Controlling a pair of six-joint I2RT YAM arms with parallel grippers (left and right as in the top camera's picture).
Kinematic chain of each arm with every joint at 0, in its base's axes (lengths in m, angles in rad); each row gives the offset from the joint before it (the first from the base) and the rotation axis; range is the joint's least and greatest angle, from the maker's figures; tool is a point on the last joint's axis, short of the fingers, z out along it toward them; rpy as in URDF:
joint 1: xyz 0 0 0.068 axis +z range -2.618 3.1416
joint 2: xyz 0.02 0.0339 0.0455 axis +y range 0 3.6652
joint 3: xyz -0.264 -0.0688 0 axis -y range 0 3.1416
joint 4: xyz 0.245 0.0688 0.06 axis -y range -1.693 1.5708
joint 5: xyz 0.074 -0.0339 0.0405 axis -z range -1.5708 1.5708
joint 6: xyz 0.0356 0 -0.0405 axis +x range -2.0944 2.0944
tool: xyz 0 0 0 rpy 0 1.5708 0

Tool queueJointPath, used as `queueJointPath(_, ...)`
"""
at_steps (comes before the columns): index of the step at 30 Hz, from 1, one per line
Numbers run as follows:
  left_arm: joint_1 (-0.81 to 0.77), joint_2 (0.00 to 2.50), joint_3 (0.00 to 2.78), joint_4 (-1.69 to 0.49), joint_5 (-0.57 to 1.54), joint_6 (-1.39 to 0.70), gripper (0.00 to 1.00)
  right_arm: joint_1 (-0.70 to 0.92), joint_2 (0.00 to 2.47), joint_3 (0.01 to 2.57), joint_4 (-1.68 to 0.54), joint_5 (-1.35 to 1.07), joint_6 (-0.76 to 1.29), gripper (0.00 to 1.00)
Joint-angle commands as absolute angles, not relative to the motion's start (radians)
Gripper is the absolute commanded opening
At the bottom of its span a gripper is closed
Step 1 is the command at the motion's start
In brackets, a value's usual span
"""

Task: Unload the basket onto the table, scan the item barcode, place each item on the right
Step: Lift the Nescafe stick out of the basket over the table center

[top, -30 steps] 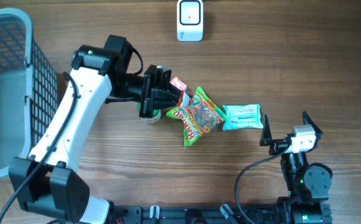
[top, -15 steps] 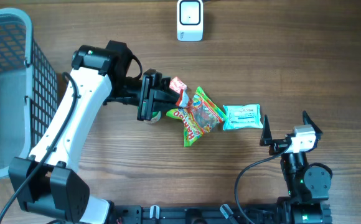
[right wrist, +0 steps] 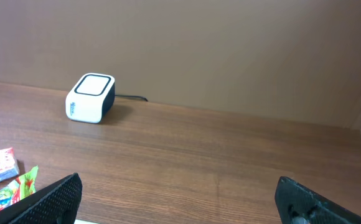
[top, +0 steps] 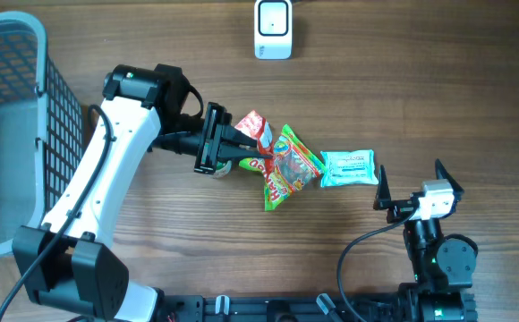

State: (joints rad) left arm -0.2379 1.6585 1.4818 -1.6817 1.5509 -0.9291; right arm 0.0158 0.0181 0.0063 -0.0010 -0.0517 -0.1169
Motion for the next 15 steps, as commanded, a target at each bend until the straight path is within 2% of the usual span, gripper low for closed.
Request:
queueJointPath(1,-0.231,1.648,1.485,-1.683,1.534,-0.999,0.04,0.014,0.01,0.005,0.001,-0.053,-0.105,1.0)
queueJointPath(5,-0.217,1.648,1.485,-1.648,1.392,-1.0,0.04,0.014,0.01,0.006,0.001,-0.053,-0.105,1.0)
queueJointPath(9,-0.161,1.649,1.485,-1.508,1.181,-1.04,0.04,0.014,0.01,0.005,0.001,-0.053,-0.105,1.0)
queueJointPath(15,-0.131,1.649,1.485,-1.093,0.93,-1.018,0.04,0.014,0.01,0.005,0.001,-0.053,-0.105,1.0)
